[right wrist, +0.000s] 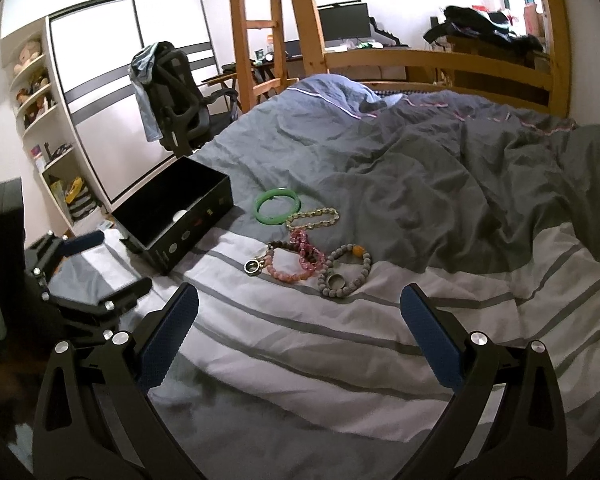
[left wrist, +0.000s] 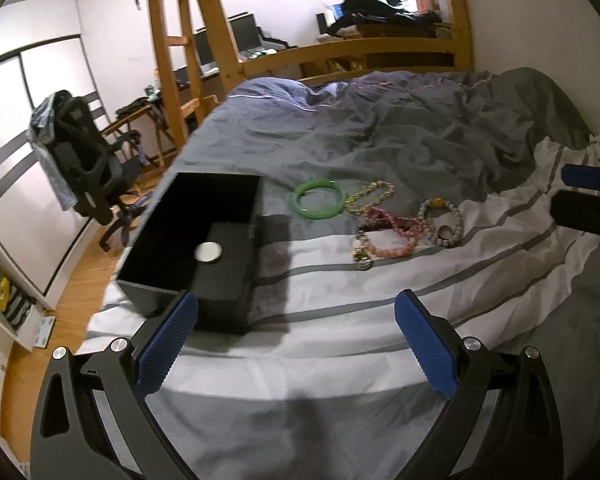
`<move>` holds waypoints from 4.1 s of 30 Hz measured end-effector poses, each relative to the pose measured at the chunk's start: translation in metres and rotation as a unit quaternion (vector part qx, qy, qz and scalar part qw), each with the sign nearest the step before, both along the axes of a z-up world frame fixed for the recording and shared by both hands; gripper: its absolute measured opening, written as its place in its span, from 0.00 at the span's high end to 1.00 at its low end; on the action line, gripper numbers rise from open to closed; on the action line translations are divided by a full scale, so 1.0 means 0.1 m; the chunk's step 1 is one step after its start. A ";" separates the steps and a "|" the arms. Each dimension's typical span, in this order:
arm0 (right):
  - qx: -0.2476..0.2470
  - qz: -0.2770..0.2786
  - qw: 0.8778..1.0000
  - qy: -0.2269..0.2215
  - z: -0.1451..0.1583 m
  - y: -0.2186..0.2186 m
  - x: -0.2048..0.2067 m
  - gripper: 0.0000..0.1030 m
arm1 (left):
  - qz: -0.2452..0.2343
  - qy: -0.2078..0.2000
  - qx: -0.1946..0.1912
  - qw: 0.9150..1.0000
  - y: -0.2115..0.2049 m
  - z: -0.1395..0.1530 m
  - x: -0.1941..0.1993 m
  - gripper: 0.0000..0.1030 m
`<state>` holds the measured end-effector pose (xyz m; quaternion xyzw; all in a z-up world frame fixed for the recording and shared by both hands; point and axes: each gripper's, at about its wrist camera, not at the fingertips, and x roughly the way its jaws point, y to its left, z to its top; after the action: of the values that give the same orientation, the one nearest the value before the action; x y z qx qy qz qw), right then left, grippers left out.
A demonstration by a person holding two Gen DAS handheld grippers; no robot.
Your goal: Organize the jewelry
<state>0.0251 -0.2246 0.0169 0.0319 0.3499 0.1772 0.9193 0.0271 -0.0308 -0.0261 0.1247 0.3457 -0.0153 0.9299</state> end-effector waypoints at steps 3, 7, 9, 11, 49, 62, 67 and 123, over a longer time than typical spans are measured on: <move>0.007 -0.006 1.000 0.015 -0.04 0.00 0.13 0.03 | -0.020 0.011 -0.003 1.000 -0.09 -0.10 0.13 0.05; 0.002 -0.019 0.999 0.036 -0.14 0.04 0.39 0.05 | -0.038 0.026 -0.004 0.999 -0.21 -0.23 0.35 0.06; -0.011 -0.029 0.998 0.053 -0.23 0.06 0.55 0.16 | -0.046 0.037 -0.009 0.998 -0.27 -0.31 0.48 0.06; -0.017 -0.040 0.996 0.080 -0.36 0.05 0.72 0.24 | -0.053 0.049 -0.013 0.997 -0.31 -0.38 0.59 0.06; 0.010 -0.055 0.998 0.042 -0.47 0.13 1.13 0.91 | -0.045 0.098 -0.090 0.990 -0.23 -0.49 1.07 0.81; 0.111 -0.009 0.994 -0.019 -0.13 0.03 0.91 0.91 | -0.043 0.067 -0.087 0.993 -0.15 -0.22 0.84 0.81; 0.138 0.006 0.990 -0.022 0.06 0.03 0.81 0.91 | -0.041 0.062 -0.090 0.993 -0.10 -0.08 0.84 0.81; 0.092 0.107 0.990 -0.030 0.54 1.94 1.17 0.91 | 0.089 0.027 -0.063 0.994 1.23 0.29 0.96 0.81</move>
<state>0.1417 -0.0303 0.0714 0.0728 0.3056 0.3070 0.8984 0.1230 0.0925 0.0028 0.0339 0.3792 0.0423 0.9237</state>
